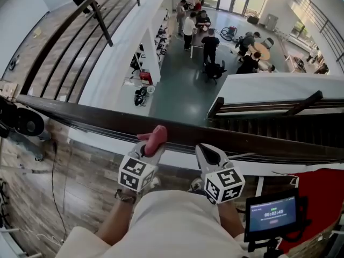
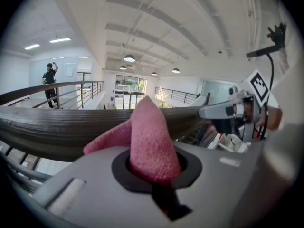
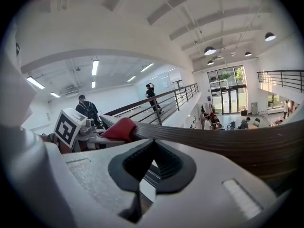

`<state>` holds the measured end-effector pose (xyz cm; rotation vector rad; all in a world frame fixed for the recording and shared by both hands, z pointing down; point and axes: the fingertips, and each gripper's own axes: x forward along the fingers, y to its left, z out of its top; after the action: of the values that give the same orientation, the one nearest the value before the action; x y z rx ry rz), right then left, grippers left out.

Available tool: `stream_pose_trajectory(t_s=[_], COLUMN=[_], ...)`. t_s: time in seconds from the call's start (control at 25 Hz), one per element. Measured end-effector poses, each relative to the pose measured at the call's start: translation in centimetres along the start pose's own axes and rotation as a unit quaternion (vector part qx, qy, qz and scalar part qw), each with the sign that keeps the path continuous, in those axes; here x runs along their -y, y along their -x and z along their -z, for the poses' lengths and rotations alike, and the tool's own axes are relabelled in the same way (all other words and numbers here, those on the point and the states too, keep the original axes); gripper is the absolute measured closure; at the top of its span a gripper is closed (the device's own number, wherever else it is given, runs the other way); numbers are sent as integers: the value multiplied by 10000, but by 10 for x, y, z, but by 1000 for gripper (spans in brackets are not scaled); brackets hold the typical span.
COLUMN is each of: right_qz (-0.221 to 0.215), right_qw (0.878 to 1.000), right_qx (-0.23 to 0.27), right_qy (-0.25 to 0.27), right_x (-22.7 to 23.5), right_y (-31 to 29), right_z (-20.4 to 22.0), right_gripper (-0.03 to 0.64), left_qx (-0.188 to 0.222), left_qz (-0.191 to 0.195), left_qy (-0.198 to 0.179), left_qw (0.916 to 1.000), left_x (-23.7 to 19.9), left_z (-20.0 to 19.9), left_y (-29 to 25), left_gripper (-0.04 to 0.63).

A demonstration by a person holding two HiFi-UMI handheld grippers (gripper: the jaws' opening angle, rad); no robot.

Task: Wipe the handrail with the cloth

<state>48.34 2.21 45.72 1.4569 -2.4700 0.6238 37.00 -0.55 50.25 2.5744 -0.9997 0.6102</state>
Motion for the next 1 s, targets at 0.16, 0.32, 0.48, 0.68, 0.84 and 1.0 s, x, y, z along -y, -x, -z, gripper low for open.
stream_pose_trajectory(t_s=[0.16, 0.32, 0.48, 0.68, 0.84, 1.0], right_qz=[-83, -206, -354, -501, -661, -809], right_qw=[10000, 9997, 9992, 9985, 9974, 9961], right_qx=[-12, 8, -2, -47, -54, 10], right_qy=[42, 118, 196, 238, 271, 339], right_x=[-8, -18, -23, -24, -20, -14], right_y=[-1, 0, 1, 2, 9, 14], right_z=[1, 1, 3, 10, 13, 8], right_gripper=[614, 614, 614, 614, 614, 614], left_qx=[-17, 8, -157, -139, -133, -74], left_qz=[36, 3, -32, -167, -409, -599], left_qy=[-39, -51, -249, -166, -121, -111], left_qw=[10000, 10000, 9996, 9996, 9990, 9981], left_x=[6, 10, 19, 24, 27, 33], left_z=[3, 7, 10, 14, 14, 8], left_y=[2, 6, 6, 10, 11, 8], left_gripper=[560, 560, 560, 560, 560, 560])
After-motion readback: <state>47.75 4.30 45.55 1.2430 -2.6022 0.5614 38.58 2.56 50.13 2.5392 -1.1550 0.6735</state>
